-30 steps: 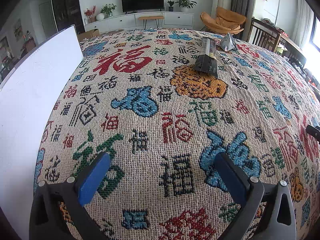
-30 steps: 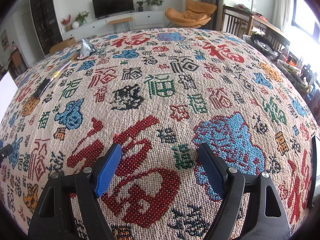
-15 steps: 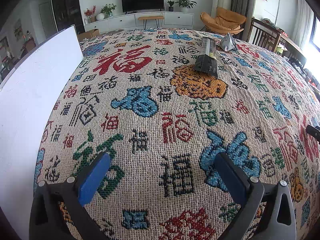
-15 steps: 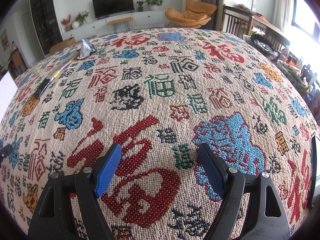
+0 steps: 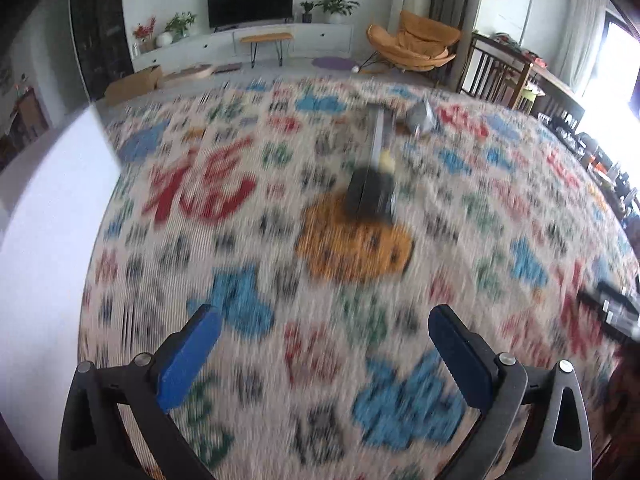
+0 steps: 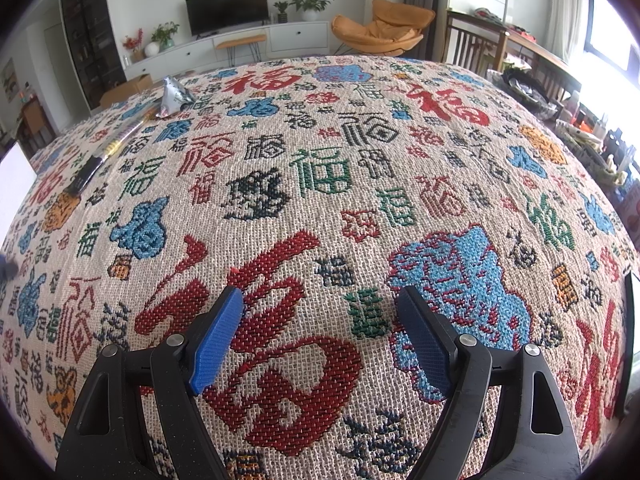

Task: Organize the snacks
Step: 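Grasp the dark packet with clear tube with the left tool and lift it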

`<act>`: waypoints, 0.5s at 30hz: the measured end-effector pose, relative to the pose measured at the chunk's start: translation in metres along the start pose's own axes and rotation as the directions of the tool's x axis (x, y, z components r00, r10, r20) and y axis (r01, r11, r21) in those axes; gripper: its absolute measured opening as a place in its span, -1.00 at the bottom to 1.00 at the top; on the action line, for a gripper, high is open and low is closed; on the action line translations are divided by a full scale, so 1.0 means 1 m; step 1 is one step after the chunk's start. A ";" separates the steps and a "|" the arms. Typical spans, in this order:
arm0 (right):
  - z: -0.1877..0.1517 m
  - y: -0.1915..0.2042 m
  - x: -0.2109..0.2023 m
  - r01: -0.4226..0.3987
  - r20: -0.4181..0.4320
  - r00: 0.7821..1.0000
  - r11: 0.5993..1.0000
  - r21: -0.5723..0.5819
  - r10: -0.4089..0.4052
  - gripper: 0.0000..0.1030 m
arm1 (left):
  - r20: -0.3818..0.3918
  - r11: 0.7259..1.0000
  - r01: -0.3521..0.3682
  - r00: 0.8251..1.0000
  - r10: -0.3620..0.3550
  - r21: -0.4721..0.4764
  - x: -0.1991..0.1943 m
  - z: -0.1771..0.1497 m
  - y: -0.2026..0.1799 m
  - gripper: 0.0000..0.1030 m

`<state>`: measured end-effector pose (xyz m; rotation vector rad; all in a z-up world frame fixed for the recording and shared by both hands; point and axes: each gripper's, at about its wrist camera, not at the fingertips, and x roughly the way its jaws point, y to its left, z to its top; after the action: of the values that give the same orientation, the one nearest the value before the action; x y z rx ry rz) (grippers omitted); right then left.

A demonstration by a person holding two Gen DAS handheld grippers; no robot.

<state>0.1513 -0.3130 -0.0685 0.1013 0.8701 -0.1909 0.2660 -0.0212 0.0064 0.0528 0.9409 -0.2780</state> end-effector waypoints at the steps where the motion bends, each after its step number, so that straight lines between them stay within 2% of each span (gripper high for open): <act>1: 0.000 0.000 0.000 0.001 0.000 1.000 1.000 -0.001 -0.001 0.62 | 0.003 1.000 0.012 1.000 -0.012 0.014 0.005 0.023 -0.007 0.99; 3: 0.000 0.001 0.000 0.000 -0.002 1.000 1.000 -0.004 0.000 0.63 | -0.011 0.999 0.011 1.000 -0.011 0.042 0.020 0.052 -0.018 0.95; 5: 0.000 0.001 0.001 0.002 -0.003 1.000 1.000 -0.007 -0.002 0.63 | -0.043 0.997 -0.002 0.999 0.006 0.080 0.045 0.081 -0.032 0.81; 7: 0.001 0.002 0.001 0.000 -0.003 1.000 1.000 -0.007 0.000 0.64 | -0.102 0.997 -0.012 0.995 0.020 0.078 0.077 0.101 -0.040 0.70; 9: 0.001 0.002 0.001 -0.001 -0.003 1.000 1.000 -0.007 0.001 0.65 | -0.142 0.998 -0.034 0.989 0.042 0.054 0.102 0.107 -0.042 0.64; 12: 0.001 0.002 0.001 0.000 -0.003 1.000 1.000 -0.006 0.000 0.66 | -0.191 0.998 -0.063 0.980 0.061 -0.002 0.134 0.108 -0.038 0.66; 13: 0.001 0.002 0.001 0.000 -0.003 1.000 1.000 -0.006 0.000 0.66 | -0.147 0.998 -0.071 0.987 0.070 0.000 0.133 0.107 -0.039 0.64; 14: 0.000 0.002 0.001 0.001 -0.003 1.000 1.000 -0.007 -0.001 0.66 | -0.142 0.998 -0.066 0.988 0.065 0.000 0.134 0.106 -0.039 0.60; 15: 0.000 0.002 0.002 0.001 -0.003 1.000 1.000 -0.007 -0.001 0.67 | -0.128 0.998 -0.069 0.989 0.068 0.004 0.132 0.104 -0.039 0.41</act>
<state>0.1530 -0.3111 -0.0694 0.0944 0.8737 -0.1887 0.4119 -0.1037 -0.0350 0.1032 1.0645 -0.2125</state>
